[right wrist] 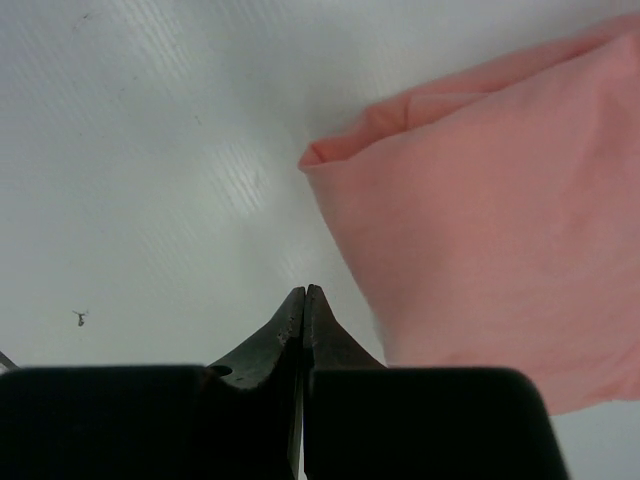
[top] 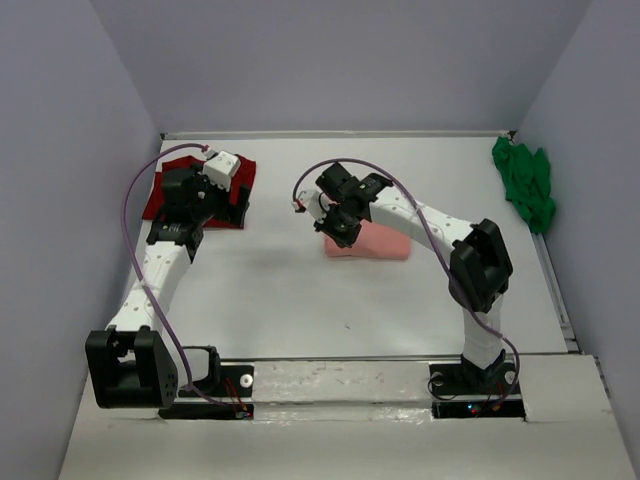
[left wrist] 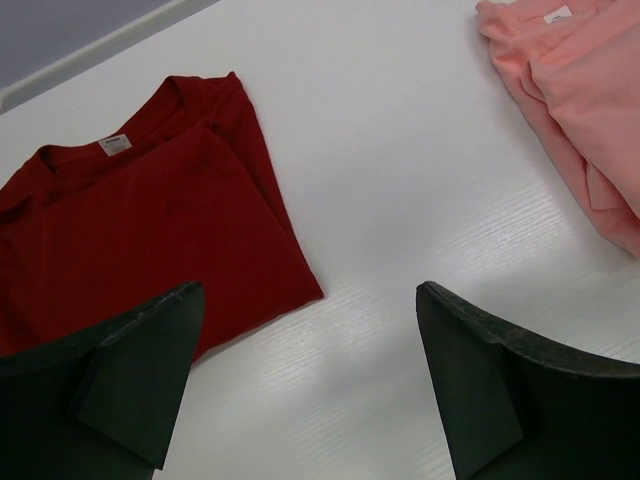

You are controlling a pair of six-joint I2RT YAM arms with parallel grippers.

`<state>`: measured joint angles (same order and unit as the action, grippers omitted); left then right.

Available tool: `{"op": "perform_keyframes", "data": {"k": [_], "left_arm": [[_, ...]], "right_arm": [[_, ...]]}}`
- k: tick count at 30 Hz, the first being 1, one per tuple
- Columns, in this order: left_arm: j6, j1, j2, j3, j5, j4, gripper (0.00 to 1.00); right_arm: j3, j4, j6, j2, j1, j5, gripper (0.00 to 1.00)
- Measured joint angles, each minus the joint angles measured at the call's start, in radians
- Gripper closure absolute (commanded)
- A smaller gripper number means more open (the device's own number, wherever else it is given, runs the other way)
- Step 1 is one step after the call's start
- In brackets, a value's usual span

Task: Fold and stack the t-shirts
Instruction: Fold the tshirt

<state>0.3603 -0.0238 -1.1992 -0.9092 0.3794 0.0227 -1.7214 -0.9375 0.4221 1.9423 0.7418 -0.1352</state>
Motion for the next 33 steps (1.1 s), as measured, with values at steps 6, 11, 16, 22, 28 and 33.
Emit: {"op": "perform_keyframes", "data": {"k": [6, 11, 16, 22, 28, 33], "left_arm": [[-0.005, 0.0, 0.015, 0.002, 0.011, -0.005, 0.01], [-0.008, 0.002, 0.049, 0.008, 0.019, -0.013, 0.01], [-0.01, 0.005, 0.071, 0.019, 0.028, -0.024, 0.01], [-0.011, 0.006, 0.071, 0.021, 0.032, -0.031, 0.01], [-0.011, 0.006, 0.071, 0.035, 0.033, -0.034, 0.01], [-0.012, 0.006, 0.087, 0.047, 0.039, -0.034, 0.01]], "right_arm": [[0.0, -0.014, 0.0, 0.079, 0.051, -0.007, 1.0], [-0.006, -0.015, 0.001, 0.099, 0.063, -0.002, 1.0], [-0.051, -0.016, 0.004, 0.122, 0.063, 0.016, 1.0], [-0.071, -0.001, 0.02, 0.129, 0.063, 0.079, 1.0], [-0.071, 0.027, 0.037, 0.154, 0.063, 0.12, 1.0], [-0.048, 0.088, 0.056, 0.173, 0.063, 0.151, 1.0]]}}
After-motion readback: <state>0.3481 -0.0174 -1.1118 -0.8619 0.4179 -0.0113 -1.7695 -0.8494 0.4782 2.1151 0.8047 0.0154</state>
